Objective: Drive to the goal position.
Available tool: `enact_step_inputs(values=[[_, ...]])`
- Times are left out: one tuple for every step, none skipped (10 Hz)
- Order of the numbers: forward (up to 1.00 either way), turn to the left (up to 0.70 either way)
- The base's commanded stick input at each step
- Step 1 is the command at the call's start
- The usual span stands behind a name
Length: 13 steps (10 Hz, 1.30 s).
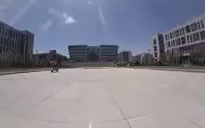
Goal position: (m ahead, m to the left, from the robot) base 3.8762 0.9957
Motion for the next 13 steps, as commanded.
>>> enact_step_inputs(values=[[1.00, 0.40], [1.00, 0.40], [1.00, 0.29], [1.00, 0.15], [1.00, 0.01], [1.00, 0.00], [1.00, 0.00], [1.00, 0.00], [1.00, 0.11], [1.00, 0.35], [1.00, 0.40], [1.00, 0.35], [1.00, 0.00]])
